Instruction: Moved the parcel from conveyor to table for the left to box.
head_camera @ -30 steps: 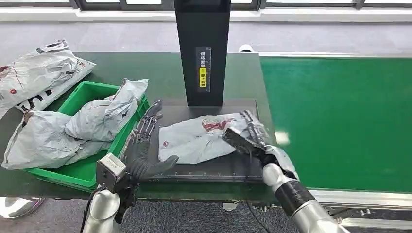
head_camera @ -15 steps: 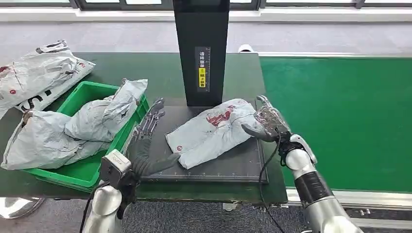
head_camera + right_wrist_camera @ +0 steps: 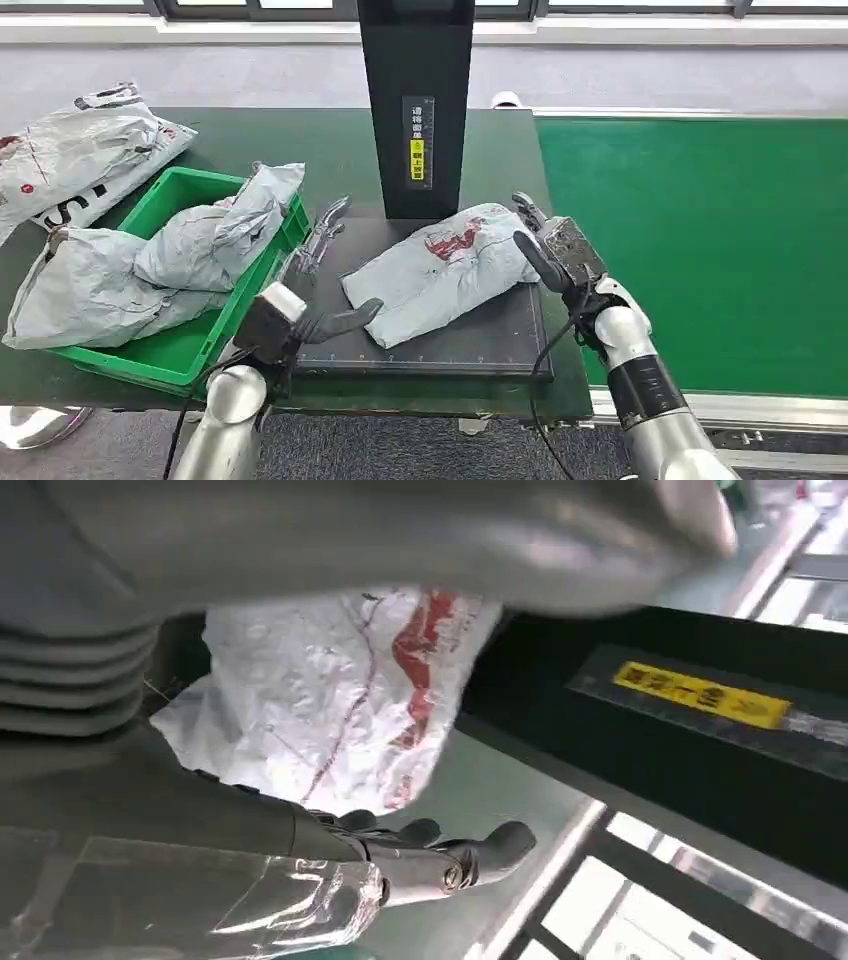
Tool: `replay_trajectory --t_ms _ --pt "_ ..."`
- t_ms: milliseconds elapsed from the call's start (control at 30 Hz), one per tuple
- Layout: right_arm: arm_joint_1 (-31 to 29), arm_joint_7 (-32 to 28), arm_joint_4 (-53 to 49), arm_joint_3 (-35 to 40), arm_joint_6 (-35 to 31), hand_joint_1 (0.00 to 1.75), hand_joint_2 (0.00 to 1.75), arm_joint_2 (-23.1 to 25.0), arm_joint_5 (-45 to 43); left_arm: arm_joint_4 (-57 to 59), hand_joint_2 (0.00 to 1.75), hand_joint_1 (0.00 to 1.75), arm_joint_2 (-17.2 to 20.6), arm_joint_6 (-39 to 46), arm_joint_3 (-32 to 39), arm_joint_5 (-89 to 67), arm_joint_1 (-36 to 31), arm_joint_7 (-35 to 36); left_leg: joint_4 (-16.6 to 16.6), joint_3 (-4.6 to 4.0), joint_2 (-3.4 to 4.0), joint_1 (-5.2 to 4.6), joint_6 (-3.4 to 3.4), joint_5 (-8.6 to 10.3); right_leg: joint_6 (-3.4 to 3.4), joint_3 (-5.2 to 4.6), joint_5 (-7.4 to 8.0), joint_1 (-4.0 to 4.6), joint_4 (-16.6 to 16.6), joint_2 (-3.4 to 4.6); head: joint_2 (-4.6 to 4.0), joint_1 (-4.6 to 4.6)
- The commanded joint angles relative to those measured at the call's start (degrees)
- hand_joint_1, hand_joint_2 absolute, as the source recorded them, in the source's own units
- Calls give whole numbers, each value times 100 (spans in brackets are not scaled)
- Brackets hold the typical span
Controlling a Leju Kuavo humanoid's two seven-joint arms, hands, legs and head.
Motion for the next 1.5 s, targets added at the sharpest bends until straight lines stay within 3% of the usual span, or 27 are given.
replay_trajectory --t_ms 33,100,233,467,533,967,1167,1200,1233,1267,1300,1333,1500 --pt "1580 51 -3128 -261 -322 0 175 598 -180 1429 175 0 90 1549 -288 -2686 -633 1048 -17 18 -19 5 -6 -1 -10 23 -9 6 -13 -22 0 -2" --pt "1978 -14 -3636 -185 -547 0 175 803 -50 2073 175 0 104 1583 -630 -3975 -959 1643 -19 18 -39 4 -6 2 -10 26 -15 6 -13 -43 0 -2" --pt "2257 -134 -3830 -17 -681 0 175 948 -7 3866 175 0 -218 1492 -1084 -5462 -1938 2112 -18 13 -64 6 -2 6 -11 32 -19 9 -17 -70 0 0" --pt "2173 -191 -3642 -220 -607 0 175 1130 -208 5458 175 0 -487 1032 -1443 -6368 -2911 2538 -2 -4 -23 3 -2 1 -6 5 -4 2 -3 -28 0 0" --pt "2153 -175 -3538 -298 -609 0 175 1215 -225 5906 175 0 -611 819 -1343 -6259 -3125 2362 -6 4 -31 2 -3 5 -9 14 0 3 -9 -36 0 0" --pt "2138 -108 -3569 -431 -581 0 175 1363 -226 6325 175 0 -729 559 -1340 -6213 -3257 2146 -6 8 -1 1 -5 1 -8 8 4 2 -7 0 0 0" --pt "2137 -42 -3536 -516 -474 0 175 1444 -165 6667 175 0 -859 17 -1212 -5786 -3320 1529 -7 11 -4 0 -4 2 -8 14 3 0 -7 -5 0 0" --pt "2135 -46 -3516 -527 -457 0 175 1436 -163 6707 175 7 -866 -30 -1237 -5762 -3323 1483 -10 16 -5 4 -4 3 -8 21 5 4 -14 -8 0 0" --pt "2138 -44 -3517 -547 -447 0 175 1443 -165 6735 175 35 -880 -63 -1244 -5719 -3325 1429 -16 22 -1 5 -4 4 -10 28 8 6 -21 -5 0 0" --pt "2142 -43 -3520 -560 -440 0 175 1451 -167 6752 175 93 -887 -80 -1254 -5687 -3330 1390 -11 19 -1 2 -3 2 -8 25 5 3 -13 -5 0 -2" --pt "2138 -36 -3542 -585 -451 0 175 1461 -170 6760 175 162 -896 -80 -1273 -5632 -3331 1335 -19 27 -1 3 -4 4 -9 33 8 3 -22 -6 0 -2" --pt "2139 -24 -3567 -618 -472 0 175 1474 -171 6749 175 175 -896 -76 -1312 -5613 -3333 1324 -10 23 -5 3 -4 2 -8 30 5 3 -12 -8 0 0" --pt "2092 20 -3598 -709 -494 0 175 1503 -165 6715 175 175 -896 -107 -1530 -5324 -3363 1272 -10 21 -6 2 -4 4 -9 27 6 3 -11 -10 0 -2"
